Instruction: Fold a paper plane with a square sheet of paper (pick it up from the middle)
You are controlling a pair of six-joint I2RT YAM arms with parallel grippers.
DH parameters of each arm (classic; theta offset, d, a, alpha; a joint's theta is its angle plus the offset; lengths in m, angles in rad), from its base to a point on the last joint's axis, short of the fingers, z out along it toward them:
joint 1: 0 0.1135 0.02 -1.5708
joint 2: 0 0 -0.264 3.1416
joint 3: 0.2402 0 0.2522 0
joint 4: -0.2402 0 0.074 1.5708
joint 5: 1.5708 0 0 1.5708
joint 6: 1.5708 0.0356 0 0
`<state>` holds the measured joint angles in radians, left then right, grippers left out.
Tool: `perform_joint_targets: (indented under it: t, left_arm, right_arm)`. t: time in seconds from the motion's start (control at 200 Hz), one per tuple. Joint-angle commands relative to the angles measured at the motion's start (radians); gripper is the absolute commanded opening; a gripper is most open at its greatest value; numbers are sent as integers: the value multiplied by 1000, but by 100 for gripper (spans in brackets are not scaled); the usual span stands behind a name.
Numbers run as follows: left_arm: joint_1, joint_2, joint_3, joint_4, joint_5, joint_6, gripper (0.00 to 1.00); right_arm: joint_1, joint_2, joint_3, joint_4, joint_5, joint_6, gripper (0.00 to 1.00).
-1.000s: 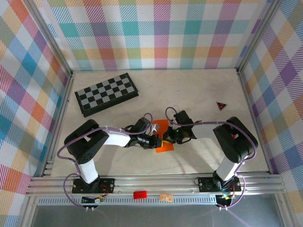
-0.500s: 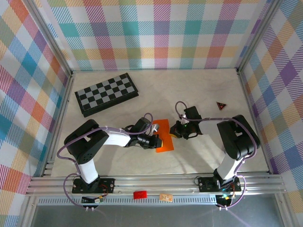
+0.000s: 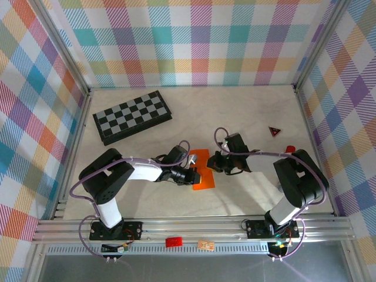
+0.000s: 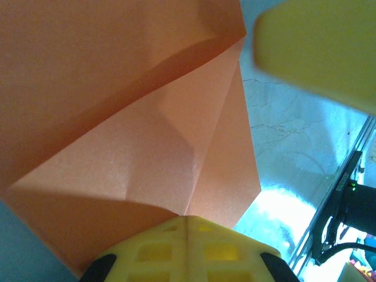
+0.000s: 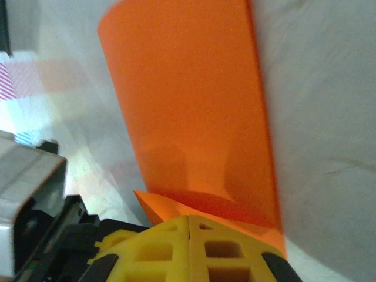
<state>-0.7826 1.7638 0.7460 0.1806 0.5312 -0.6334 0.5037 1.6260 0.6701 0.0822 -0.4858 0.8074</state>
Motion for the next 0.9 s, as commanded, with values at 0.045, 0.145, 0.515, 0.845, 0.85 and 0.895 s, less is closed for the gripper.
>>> perform_joint_targets:
  t: [0.045, 0.145, 0.515, 0.845, 0.85, 0.895]
  left_arm:
    - [-3, 19, 8, -147, -33, 34, 0]
    - [-3, -1, 20, -143, -30, 27, 0]
    - [-13, 3, 149, -141, -14, -33, 0]
    - [-17, 107, 115, -116, -33, -35, 0]
    - [-16, 105, 114, -116, -35, -35, 0]
    - [-16, 86, 99, -126, -40, -28, 0]
  right_arm:
    - [4, 53, 8, -49, 35, 6, 1]
    - [2, 83, 20, -114, 71, -12, 0]
    - [2, 95, 4, -96, 90, 12, 0]
    - [2, 94, -10, -85, 94, 13, 0]
    - [2, 95, -10, -86, 94, 13, 0]
    - [2, 96, -10, -90, 102, 12, 0]
